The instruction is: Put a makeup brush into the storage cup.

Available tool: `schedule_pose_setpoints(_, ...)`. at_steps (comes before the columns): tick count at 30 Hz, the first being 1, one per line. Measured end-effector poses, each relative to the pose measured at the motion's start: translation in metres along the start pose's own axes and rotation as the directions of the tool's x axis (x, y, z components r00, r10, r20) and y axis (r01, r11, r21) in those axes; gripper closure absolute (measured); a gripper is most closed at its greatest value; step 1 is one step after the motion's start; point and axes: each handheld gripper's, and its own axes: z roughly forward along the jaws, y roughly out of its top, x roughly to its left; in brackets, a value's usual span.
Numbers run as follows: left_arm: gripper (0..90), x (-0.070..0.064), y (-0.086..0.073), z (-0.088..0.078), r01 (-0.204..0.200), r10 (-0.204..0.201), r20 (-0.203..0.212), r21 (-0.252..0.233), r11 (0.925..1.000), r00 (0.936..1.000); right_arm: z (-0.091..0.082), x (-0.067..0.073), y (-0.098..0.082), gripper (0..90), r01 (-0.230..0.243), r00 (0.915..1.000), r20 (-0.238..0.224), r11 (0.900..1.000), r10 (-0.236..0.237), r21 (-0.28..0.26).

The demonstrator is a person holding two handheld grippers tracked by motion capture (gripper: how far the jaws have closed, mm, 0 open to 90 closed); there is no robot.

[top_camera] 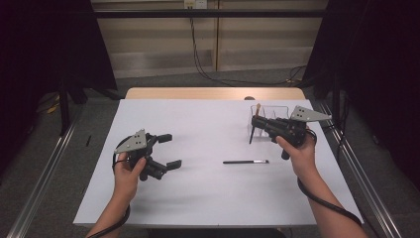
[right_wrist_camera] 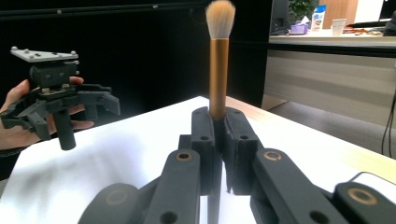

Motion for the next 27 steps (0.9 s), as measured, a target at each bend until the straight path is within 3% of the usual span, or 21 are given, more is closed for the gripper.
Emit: schedule_pose_setpoints(27, 0.3, 0.001, -0.011, -0.038, 0.005, -0.005, -0.056, 0.016, 0.9999, 0.9984, -0.010, -0.025, 0.014, 83.4, 0.007, 0.9977, 0.068, 1.000, -0.007, -0.007)
